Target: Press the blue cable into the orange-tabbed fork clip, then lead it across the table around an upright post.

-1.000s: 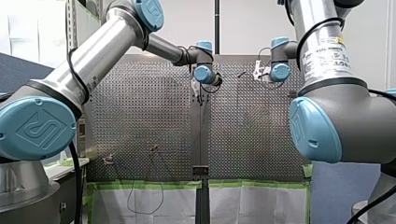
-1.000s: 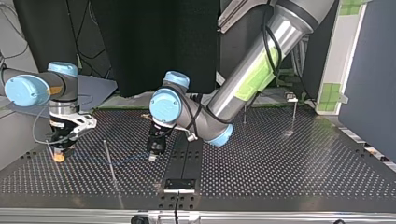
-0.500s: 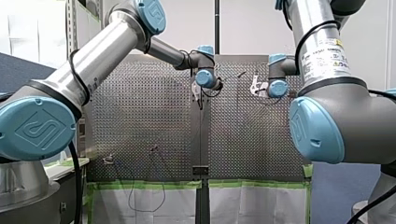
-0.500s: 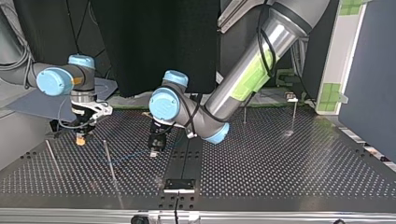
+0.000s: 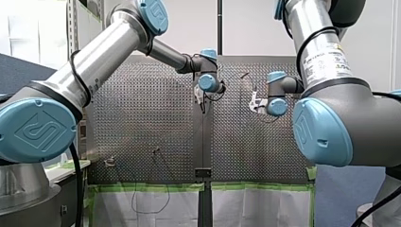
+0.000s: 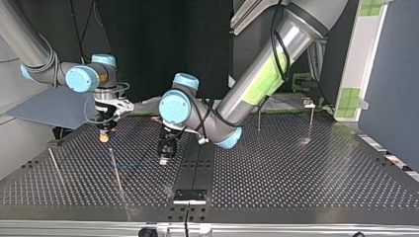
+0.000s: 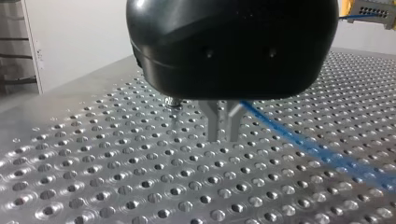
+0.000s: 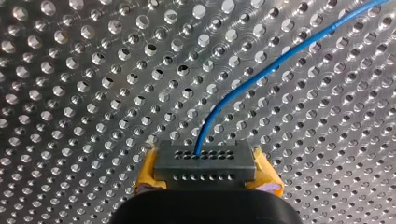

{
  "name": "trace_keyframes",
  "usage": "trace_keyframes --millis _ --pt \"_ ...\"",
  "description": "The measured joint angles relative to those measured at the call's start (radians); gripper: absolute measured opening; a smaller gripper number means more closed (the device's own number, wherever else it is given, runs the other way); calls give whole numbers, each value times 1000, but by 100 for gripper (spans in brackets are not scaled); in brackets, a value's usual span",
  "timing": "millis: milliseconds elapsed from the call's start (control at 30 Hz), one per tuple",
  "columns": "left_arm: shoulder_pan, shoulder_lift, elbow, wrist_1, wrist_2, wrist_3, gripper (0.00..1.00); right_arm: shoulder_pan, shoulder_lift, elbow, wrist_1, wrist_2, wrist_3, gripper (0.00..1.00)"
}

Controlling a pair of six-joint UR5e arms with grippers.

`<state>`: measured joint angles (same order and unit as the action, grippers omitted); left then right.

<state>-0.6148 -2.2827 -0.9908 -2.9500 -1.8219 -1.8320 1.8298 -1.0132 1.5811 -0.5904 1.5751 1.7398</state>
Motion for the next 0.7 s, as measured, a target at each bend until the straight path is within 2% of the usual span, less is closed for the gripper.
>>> trace_keyframes --millis 33,67,100,267,367,433,467,533,567,600,700 --pt "0 0 0 2 0 2 24 -1 3 0 -7 1 -2 0" --pt "0 0 0 4 0 4 24 -2 4 0 -10 2 -3 0" --pt "-1 0 0 4 0 5 54 -3 6 0 -13 3 -5 0" --pt "-6 1 0 9 19 9 54 -7 37 1 -20 12 -22 0" --pt "-7 0 0 6 26 10 60 -8 59 1 -22 15 -27 0" --pt "-7 1 -1 5 29 9 80 -9 73 1 -27 16 -29 0" --pt "-7 1 -1 5 31 8 80 -10 79 1 -30 17 -30 0" --pt "-7 1 -1 4 33 6 91 -11 91 1 -33 19 -31 0" --pt "-7 1 -1 4 33 5 91 -11 96 1 -35 20 -32 0" --pt "-7 1 -1 4 32 4 100 -12 101 1 -37 21 -33 0" --pt "-6 1 -1 3 30 5 100 -14 117 1 -46 25 -35 0"
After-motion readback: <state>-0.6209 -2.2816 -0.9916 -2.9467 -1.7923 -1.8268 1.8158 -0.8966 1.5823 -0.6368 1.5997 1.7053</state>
